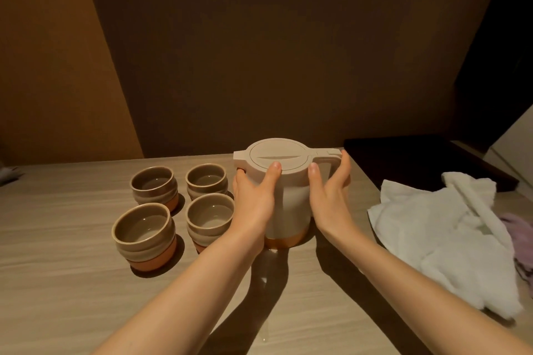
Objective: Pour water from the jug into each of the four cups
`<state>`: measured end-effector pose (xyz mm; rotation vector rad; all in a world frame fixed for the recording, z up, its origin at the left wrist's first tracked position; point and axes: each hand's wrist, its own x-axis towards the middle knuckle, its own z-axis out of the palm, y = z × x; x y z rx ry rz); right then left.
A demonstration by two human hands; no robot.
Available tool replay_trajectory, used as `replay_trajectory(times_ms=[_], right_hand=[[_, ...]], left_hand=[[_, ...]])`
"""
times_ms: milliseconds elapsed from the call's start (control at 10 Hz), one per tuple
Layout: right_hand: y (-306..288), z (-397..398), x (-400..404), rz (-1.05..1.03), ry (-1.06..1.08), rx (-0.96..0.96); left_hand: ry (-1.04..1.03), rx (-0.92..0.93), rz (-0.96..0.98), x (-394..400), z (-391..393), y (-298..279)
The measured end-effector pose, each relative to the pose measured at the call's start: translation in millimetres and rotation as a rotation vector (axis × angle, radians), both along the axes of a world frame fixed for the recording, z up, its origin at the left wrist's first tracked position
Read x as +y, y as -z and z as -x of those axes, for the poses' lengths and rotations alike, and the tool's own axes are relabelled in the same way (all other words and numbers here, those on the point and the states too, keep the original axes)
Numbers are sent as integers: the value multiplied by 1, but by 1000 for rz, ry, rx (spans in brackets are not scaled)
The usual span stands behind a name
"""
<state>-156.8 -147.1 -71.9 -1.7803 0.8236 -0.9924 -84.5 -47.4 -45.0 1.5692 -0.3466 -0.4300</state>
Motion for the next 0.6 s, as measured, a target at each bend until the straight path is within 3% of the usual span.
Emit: replay_trajectory(times_ms=[300, 600], right_hand=[[-1, 3, -8, -55, -15, 34], [-10, 72, 47, 55, -87, 150]], left_hand=[[7, -50, -50, 4, -1, -2], [37, -293, -67, 79, 33, -3]])
